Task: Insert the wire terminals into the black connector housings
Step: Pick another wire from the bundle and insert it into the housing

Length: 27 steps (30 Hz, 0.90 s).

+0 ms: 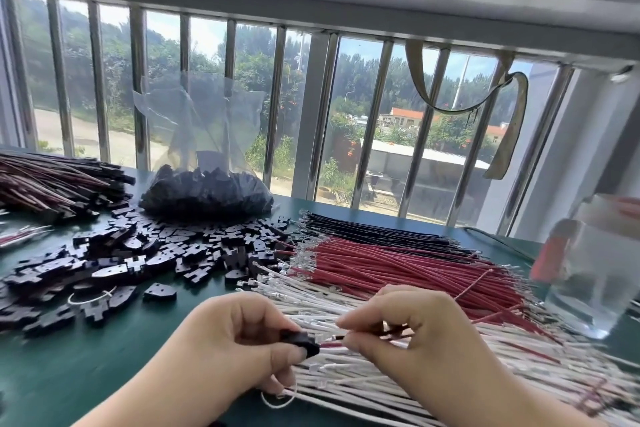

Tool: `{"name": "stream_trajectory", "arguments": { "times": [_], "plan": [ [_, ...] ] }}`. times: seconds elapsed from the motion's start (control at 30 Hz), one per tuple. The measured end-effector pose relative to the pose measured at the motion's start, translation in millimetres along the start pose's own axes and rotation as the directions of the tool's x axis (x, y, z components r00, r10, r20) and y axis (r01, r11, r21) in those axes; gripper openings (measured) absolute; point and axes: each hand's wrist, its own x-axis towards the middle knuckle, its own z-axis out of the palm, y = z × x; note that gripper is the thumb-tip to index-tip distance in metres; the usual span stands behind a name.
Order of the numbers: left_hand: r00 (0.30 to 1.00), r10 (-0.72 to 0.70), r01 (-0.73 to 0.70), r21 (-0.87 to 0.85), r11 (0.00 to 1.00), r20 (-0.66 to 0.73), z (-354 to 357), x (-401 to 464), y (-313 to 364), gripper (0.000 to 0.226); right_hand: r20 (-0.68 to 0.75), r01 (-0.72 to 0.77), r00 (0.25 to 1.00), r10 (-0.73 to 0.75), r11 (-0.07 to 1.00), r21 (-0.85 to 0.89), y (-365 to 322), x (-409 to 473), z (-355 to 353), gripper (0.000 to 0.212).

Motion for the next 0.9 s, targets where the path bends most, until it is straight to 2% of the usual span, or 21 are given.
{"name": "stream_trajectory", "arguments": {
  "times": [0.2,0.37,0.47,0.73,0.9],
  "plan": [
    [1.0,0.005,-0.004,0.01,1.0,-0.023,1.1,-2.1,0.8,0.023,0.032,-0.122,0.992,0.119,0.988,0.099,-2.8,0.8,0.7,0.032],
    [0.997,0.063,-0.057,0.153,0.987,-0.034,1.5,-2.3,-3.2,0.024,0.092,-0.135,0.987,0.129,0.989,0.062,-1.5,3.9,0.7,0.023],
    [0.994,0.086,-0.075,0.16,0.984,-0.067,3.8,-2.6,-2.4,0.028,0.138,-0.135,0.982,0.126,0.989,0.06,-1.1,5.0,0.7,0.017],
    [0.997,0.066,-0.062,0.127,0.99,-0.033,5.7,-5.3,-1.2,0.027,0.158,-0.056,0.986,0.047,0.997,0.05,-3.2,5.6,1.7,0.012],
    [0.997,0.07,-0.068,0.032,0.997,-0.041,7.1,-6.7,4.6,0.022,0.153,0.062,0.987,-0.051,0.996,-0.063,-6.7,5.8,-3.8,0.015]
  ]
}}
